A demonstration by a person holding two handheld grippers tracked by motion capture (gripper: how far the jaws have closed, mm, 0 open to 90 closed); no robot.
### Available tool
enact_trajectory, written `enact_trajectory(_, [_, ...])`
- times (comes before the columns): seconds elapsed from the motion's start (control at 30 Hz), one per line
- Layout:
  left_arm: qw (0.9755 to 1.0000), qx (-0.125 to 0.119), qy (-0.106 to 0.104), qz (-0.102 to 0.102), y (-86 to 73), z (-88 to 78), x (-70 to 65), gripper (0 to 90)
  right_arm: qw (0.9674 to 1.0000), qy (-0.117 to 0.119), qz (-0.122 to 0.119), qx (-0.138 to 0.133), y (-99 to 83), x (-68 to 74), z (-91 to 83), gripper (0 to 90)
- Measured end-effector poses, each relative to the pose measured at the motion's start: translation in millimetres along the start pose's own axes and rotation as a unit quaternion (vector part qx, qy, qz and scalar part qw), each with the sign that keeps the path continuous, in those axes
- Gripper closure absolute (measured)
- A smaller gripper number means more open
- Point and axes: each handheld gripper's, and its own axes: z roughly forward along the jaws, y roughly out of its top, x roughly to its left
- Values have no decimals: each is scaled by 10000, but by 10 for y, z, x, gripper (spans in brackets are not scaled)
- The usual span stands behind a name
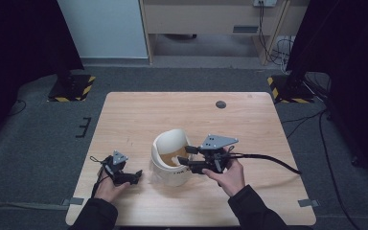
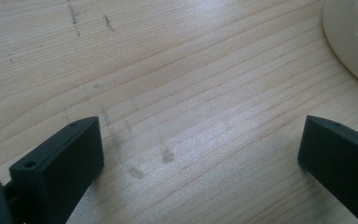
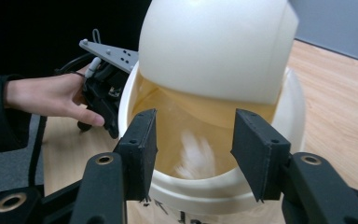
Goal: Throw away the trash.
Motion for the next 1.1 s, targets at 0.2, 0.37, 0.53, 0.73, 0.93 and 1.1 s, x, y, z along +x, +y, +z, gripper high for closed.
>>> enact_trajectory(0.2, [10000,0,0,1,0,0,0,0,9996,-171,-45,-215,85,-45,-131,450])
enact_trajectory(0.37, [10000,0,0,1,0,0,0,0,9979,-443,101,-460,112,-198,-310,408])
enact_trajectory(0.53, [10000,0,0,0,0,0,0,0,9961,-686,284,-471,55,-369,-433,343])
enact_trajectory(0.73, [10000,0,0,-1,0,0,0,0,9929,-1078,410,-300,-99,-579,-500,271])
enact_trajectory(0.93, [10000,-1,0,-1,0,0,0,0,9891,-1360,555,42,-313,-788,-522,235])
enact_trajectory(1.1, [10000,-1,1,-1,0,0,0,0,9849,-1568,663,303,-497,-934,-552,217])
